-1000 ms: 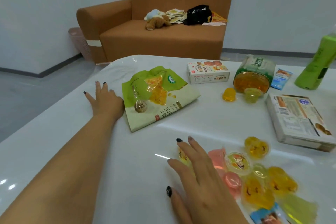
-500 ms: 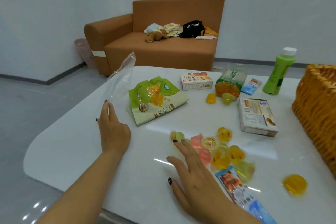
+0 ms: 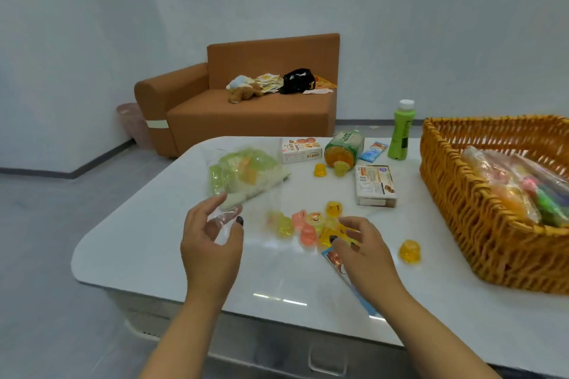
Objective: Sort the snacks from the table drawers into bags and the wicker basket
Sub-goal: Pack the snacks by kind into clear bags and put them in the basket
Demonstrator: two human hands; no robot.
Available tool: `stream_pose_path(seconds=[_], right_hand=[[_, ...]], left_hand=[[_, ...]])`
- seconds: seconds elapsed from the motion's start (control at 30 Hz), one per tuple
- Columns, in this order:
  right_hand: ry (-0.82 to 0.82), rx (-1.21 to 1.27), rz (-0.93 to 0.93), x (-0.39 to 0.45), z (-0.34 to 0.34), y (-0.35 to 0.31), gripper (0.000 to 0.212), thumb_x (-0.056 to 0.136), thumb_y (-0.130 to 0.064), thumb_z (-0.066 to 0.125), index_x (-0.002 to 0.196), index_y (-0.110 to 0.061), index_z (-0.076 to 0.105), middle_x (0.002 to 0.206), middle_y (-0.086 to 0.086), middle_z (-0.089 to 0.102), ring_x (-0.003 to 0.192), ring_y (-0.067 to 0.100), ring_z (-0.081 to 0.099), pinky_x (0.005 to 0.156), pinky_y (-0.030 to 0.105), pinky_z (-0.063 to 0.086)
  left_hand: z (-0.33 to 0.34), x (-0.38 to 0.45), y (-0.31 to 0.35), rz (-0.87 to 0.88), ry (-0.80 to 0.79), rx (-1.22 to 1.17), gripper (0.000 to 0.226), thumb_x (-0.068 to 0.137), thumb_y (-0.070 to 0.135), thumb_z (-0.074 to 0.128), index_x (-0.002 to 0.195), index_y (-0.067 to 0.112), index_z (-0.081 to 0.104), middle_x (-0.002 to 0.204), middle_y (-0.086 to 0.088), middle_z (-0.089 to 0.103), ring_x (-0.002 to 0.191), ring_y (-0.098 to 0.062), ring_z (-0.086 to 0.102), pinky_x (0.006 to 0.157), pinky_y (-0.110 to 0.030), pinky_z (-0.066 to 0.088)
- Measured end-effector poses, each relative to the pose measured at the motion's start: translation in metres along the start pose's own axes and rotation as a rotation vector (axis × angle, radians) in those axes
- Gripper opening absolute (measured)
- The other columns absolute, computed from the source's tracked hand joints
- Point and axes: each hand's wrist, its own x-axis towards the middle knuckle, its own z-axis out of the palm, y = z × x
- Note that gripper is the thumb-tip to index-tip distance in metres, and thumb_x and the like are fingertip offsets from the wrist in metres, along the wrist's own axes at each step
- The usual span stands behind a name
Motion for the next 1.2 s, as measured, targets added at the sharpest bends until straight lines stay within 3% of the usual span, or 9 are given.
stream_pose_path(seconds=[0.17, 0.27, 0.5, 0.63, 0.73, 0.83, 0.97, 1.1, 1.2], right_hand=[[0.09, 0.127, 0.283, 0.016, -0.056, 0.012, 0.04, 0.089, -0.032, 0.064, 0.125, -0.018, 0.053, 0.128, -0.001, 0.055, 0.117, 0.018, 0.051, 0.099, 0.035, 0.042], [0.005, 0.495, 0.484, 0.017, -0.09, 0.008, 0.042, 0.089, -0.034, 0.064, 0.124, -0.013, 0.052, 0.125, 0.005, 0.057, 0.111, 0.026, 0.057, 0.091, 0.039, 0.049], [0.112, 0.191, 0.223, -0.016, -0.138, -0.005, 0.016, 0.081, -0.003, 0.071, 0.097, -0.006, 0.069, 0.078, 0.008, 0.066, 0.06, 0.012, 0.057, 0.056, 0.025, 0.047], [0.135, 0.227, 0.223, -0.029, -0.144, -0.004, 0.016, 0.081, 0.001, 0.07, 0.095, -0.005, 0.068, 0.081, 0.011, 0.069, 0.057, 0.012, 0.063, 0.051, 0.02, 0.05], [0.178, 0.233, 0.245, -0.029, -0.141, -0.004, 0.017, 0.082, 0.004, 0.067, 0.095, -0.007, 0.066, 0.087, 0.011, 0.071, 0.068, 0.015, 0.07, 0.054, 0.017, 0.053], [0.258, -0.048, 0.151, -0.024, -0.136, 0.003, 0.014, 0.079, -0.004, 0.074, 0.086, -0.014, 0.068, 0.077, 0.005, 0.061, 0.065, 0.018, 0.057, 0.059, 0.027, 0.049], [0.17, -0.005, 0.211, -0.023, -0.133, -0.001, 0.003, 0.083, -0.011, 0.071, 0.087, -0.01, 0.072, 0.072, 0.008, 0.059, 0.06, 0.017, 0.049, 0.058, 0.03, 0.044], [-0.037, 0.434, 0.405, -0.021, -0.133, -0.014, 0.03, 0.1, -0.013, 0.04, 0.101, 0.002, 0.066, 0.094, 0.017, 0.073, 0.079, 0.025, 0.071, 0.068, 0.033, 0.061], [-0.245, 0.776, 0.452, -0.02, -0.132, -0.019, 0.045, 0.089, 0.002, 0.022, 0.113, 0.008, 0.059, 0.109, 0.028, 0.067, 0.101, 0.041, 0.067, 0.085, 0.045, 0.054]], left_hand=[[0.022, -0.026, 0.009, -0.526, -0.187, -0.641, 0.04, 0.084, -0.003, 0.066, 0.117, 0.02, 0.064, 0.124, 0.002, 0.064, 0.104, -0.018, 0.07, 0.083, -0.034, 0.059], [0.027, -0.026, 0.009, -0.585, -0.373, -0.698, 0.056, 0.078, 0.001, 0.066, 0.129, 0.022, 0.058, 0.124, 0.001, 0.065, 0.103, -0.024, 0.07, 0.077, -0.034, 0.061], [0.038, -0.026, 0.01, -0.423, -0.544, -0.216, 0.063, 0.085, 0.0, 0.07, 0.134, 0.034, 0.052, 0.131, 0.003, 0.059, 0.095, -0.021, 0.072, 0.076, -0.036, 0.06], [0.035, -0.039, 0.0, -0.356, -1.071, 0.025, 0.118, 0.048, 0.051, 0.091, 0.145, 0.052, 0.024, 0.143, 0.018, 0.039, 0.106, -0.006, 0.067, 0.078, -0.027, 0.058], [0.036, -0.046, -0.005, -0.298, -1.257, 0.232, 0.14, 0.038, 0.053, 0.094, 0.148, 0.054, 0.008, 0.146, 0.016, 0.03, 0.105, 0.002, 0.063, 0.077, -0.023, 0.056], [0.041, -0.051, -0.009, -0.242, -1.215, 0.342, 0.134, 0.052, 0.04, 0.095, 0.15, 0.05, 0.004, 0.145, 0.012, 0.031, 0.098, 0.003, 0.064, 0.076, -0.017, 0.054], [0.039, -0.047, -0.015, -0.227, -1.028, 0.384, 0.122, 0.062, 0.033, 0.091, 0.154, 0.037, 0.011, 0.136, 0.011, 0.038, 0.08, 0.002, 0.066, 0.066, -0.008, 0.048], [0.028, -0.043, -0.024, -0.225, -0.97, 0.41, 0.115, 0.067, 0.031, 0.088, 0.155, 0.028, 0.014, 0.136, 0.011, 0.037, 0.079, 0.003, 0.065, 0.065, -0.007, 0.046], [0.022, -0.044, -0.029, -0.225, -0.949, 0.426, 0.112, 0.07, 0.032, 0.086, 0.155, 0.028, 0.013, 0.136, 0.012, 0.036, 0.083, 0.006, 0.063, 0.066, -0.008, 0.045]])
